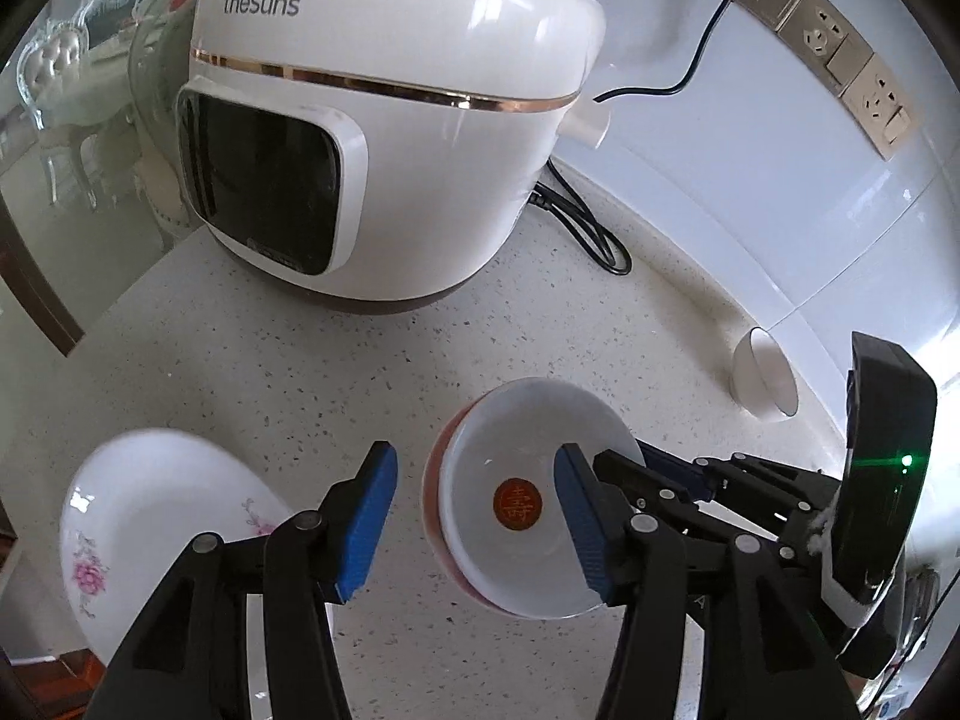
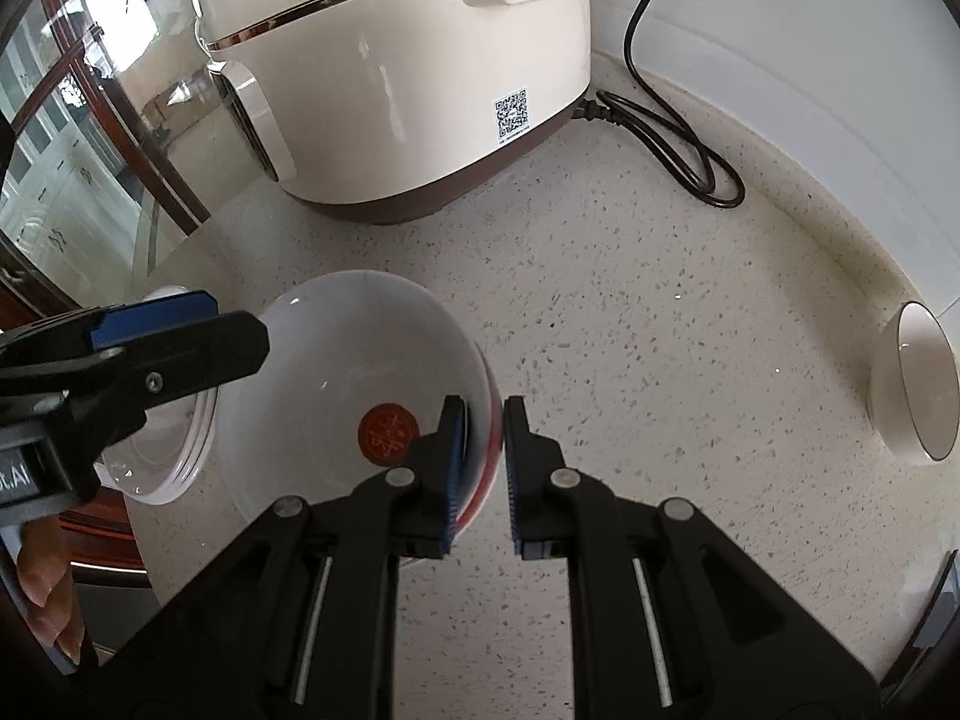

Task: Organize plates and bowls
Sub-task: 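Lower the red-rimmed bowl into the white bowl and open both tools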

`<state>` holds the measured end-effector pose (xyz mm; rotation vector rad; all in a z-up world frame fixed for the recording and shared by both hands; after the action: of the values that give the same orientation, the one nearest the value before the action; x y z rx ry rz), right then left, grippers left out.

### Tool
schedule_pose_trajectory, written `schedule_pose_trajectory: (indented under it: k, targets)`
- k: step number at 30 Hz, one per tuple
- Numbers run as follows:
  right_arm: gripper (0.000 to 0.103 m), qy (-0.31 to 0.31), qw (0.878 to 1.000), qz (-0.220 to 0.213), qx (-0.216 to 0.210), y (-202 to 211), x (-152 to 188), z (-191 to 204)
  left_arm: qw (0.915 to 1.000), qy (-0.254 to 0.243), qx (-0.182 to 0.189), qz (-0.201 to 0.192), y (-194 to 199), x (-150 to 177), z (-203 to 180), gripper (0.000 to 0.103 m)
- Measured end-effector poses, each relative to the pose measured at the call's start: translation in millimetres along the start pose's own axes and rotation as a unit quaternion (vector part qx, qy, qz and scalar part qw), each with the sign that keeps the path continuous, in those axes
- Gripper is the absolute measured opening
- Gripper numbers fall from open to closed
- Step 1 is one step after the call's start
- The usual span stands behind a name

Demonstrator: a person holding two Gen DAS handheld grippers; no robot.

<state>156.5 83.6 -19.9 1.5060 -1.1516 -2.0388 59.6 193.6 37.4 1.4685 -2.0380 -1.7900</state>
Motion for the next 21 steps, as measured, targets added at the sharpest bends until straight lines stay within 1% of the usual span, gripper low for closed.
schedule_pose_trajectory:
  k: [2,3,4,5,6,7,10,12,15,18,21]
  targets:
    - [0.017,-0.009,1.000,-0.008,-0.004,2.6,-2.5,-0.4,1.0000,0.003,-0.001,0.001,-0.8,1.0,1.5,0.056]
    - [0.021,-0.011,1.000,-0.011,-0.007,4.1,-3.4,-0.1,1.0000,0.006,-0.002,0.000,-1.9,0.7,2.0,0.056]
    - [0.033,-0.012,1.000,-0.013,-0.011,5.9,-4.2,0.8,0.9999,0.010,-0.002,0.000,-1.8,1.3,2.7,0.056]
    - [0.043,-0.012,1.000,-0.017,-0.013,7.8,-5.2,1.3,0.9999,0.013,-0.002,-0.001,-1.4,1.5,3.0,0.056]
    - [0.061,-0.011,1.000,-0.025,-0.009,11.2,-6.8,1.6,0.9999,0.016,-0.002,-0.004,-0.4,1.1,3.4,0.056]
    - [0.068,-0.008,0.999,-0.032,-0.004,13.9,-8.1,2.3,0.9998,0.017,-0.003,-0.009,1.0,0.1,3.5,0.056]
    - [0.069,-0.005,0.999,-0.048,0.001,21.3,-12.5,3.1,0.9997,0.016,0.001,-0.016,2.7,-1.7,0.8,0.056]
    - [0.070,-0.008,0.998,-0.062,0.007,26.4,-15.5,1.2,0.9995,0.013,0.004,-0.029,6.0,-3.7,-2.7,0.056]
    - [0.071,-0.006,0.996,-0.084,0.036,34.3,-19.7,-5.4,0.9982,-0.014,0.001,-0.058,10.8,-6.6,-12.1,0.058]
    - [0.073,-0.007,0.991,-0.107,0.078,41.9,-25.0,-16.4,0.9960,-0.037,0.000,-0.081,14.0,-10.7,-22.3,0.060]
    - [0.074,-0.026,0.988,-0.123,0.090,48.5,-27.3,-30.1,0.9942,-0.049,0.007,-0.096,15.5,-15.2,-32.5,0.060]
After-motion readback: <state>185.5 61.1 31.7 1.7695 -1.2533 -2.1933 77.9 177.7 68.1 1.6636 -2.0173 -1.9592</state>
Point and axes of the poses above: each gripper's, at about its wrist camera, not at the fingertips, and y roughly against the way its jaws point, z to its left, x to its underside, the point moved 6 cm from there along -y, roughly the way its jaws point, and after that the axes turned 5 degrees about -z, right-handed, at the moved point
